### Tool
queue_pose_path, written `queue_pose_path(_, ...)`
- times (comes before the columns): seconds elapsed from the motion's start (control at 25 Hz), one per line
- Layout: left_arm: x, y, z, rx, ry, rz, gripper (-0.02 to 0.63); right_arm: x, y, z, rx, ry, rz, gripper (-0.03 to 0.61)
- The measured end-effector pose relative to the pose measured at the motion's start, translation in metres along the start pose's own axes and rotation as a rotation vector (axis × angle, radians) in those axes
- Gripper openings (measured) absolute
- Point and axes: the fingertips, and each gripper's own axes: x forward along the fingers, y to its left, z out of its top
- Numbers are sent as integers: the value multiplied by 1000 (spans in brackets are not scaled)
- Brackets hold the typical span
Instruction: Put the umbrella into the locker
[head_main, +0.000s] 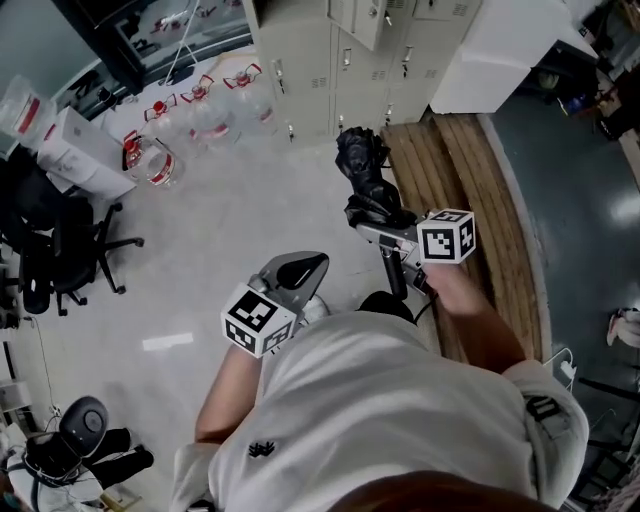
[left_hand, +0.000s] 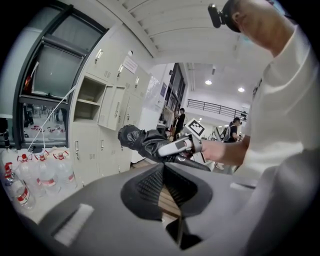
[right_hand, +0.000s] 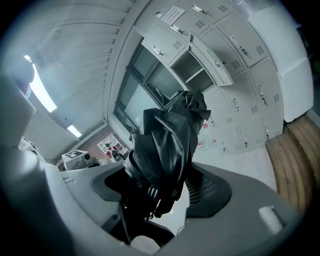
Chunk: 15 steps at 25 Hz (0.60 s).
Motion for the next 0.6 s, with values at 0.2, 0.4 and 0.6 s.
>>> queue_pose_path(0.2, -21, 43, -5, -16, -13, 28, 54, 43, 4, 13, 16, 9, -19, 325)
queue_pose_path(0.4, -9, 79, -1, -34, -28, 46, 54, 73, -16, 39, 2, 48, -24, 325)
queue_pose_path(0.6, 1, 124, 20, -35, -26, 73, 54, 107, -41, 85, -32, 61, -24, 325)
